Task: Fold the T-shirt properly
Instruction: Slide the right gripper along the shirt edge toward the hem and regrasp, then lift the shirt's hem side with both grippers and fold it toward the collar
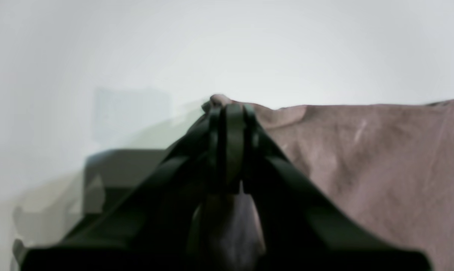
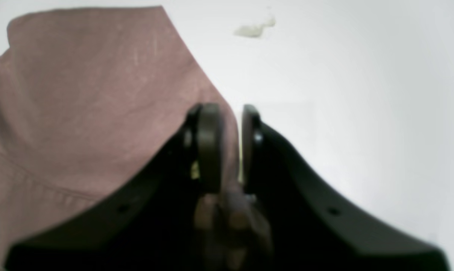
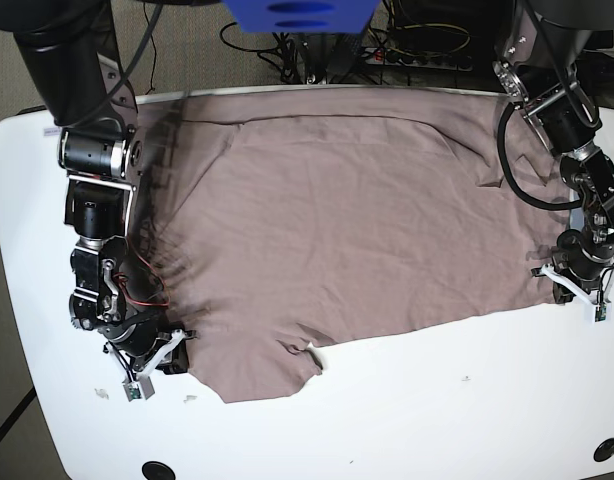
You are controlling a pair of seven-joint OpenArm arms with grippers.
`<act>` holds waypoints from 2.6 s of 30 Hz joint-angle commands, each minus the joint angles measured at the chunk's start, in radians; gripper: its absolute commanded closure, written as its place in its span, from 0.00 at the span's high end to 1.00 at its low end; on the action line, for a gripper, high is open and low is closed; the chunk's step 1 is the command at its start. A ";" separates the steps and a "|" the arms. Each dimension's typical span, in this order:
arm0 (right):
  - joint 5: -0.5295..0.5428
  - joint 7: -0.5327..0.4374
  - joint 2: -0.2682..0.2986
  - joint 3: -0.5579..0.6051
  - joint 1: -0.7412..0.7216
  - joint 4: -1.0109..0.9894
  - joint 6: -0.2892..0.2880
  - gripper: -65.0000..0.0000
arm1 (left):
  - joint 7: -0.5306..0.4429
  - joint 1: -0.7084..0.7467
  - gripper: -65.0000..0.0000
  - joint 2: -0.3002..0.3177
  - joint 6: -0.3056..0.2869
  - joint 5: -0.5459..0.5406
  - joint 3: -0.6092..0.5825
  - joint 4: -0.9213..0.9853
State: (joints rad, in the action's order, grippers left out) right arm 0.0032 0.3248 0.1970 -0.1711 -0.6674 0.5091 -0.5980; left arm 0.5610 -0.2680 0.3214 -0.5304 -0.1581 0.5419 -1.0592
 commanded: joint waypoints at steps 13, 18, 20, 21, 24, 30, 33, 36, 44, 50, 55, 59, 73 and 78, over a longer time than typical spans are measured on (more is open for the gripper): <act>0.005 0.020 0.014 0.003 -0.012 0.084 -0.020 0.01 | -0.005 -0.013 0.00 0.016 0.000 -0.005 0.003 -0.045; 0.005 0.028 0.015 0.002 -0.007 0.141 -0.016 0.01 | -0.006 -0.011 0.00 0.018 0.000 -0.001 0.003 -0.046; 0.005 0.033 0.017 0.002 -0.007 0.164 -0.009 0.01 | -0.007 -0.011 0.00 0.019 -0.001 0.001 0.003 -0.046; 0.006 0.034 0.018 0.001 -0.008 0.168 -0.008 0.01 | -0.007 -0.011 0.00 0.019 -0.001 0.002 0.003 -0.046; 0.005 0.037 0.021 0.000 -0.012 0.176 -0.005 0.00 | -0.008 -0.014 0.00 0.020 -0.001 0.004 0.004 -0.045; 0.000 0.027 0.027 0.000 -0.017 0.146 0.003 0.00 | -0.011 -0.024 0.00 0.012 0.002 0.007 0.006 -0.050; 0.001 0.024 0.032 0.000 -0.023 0.139 0.012 0.00 | -0.012 -0.030 0.00 0.010 0.002 0.009 0.007 -0.052; -0.001 0.029 0.039 0.001 -0.021 0.143 0.013 0.00 | -0.011 -0.036 0.00 0.010 0.001 0.008 0.007 -0.055; -0.003 0.050 0.055 0.001 0.003 0.187 0.009 0.00 | -0.008 -0.032 0.00 0.014 0.004 -0.001 0.007 -0.066; -0.005 0.045 0.050 0.000 0.018 0.222 0.007 0.00 | -0.001 -0.023 0.00 0.012 0.008 0.005 0.008 -0.067; -0.005 0.043 0.046 -0.001 0.021 0.252 0.006 0.00 | 0.004 -0.023 0.00 0.012 0.008 0.005 0.008 -0.080; -0.008 0.049 0.053 0.004 0.032 0.301 0.005 0.00 | 0.007 -0.020 0.00 0.010 0.004 0.008 0.010 -0.102; -0.013 0.064 0.051 -0.006 0.009 0.301 0.004 0.00 | 0.012 -0.063 0.00 0.013 0.001 0.032 0.004 -0.116; -0.015 0.071 0.054 -0.018 0.005 0.311 0.000 0.00 | 0.015 -0.089 0.00 0.008 0.001 0.042 -0.001 -0.111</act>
State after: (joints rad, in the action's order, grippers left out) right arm -0.0212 0.4183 0.2352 -0.1783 -0.6212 0.7948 -0.5987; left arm 0.5983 -0.3214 0.3134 -0.5346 -0.1192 0.5392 -1.1603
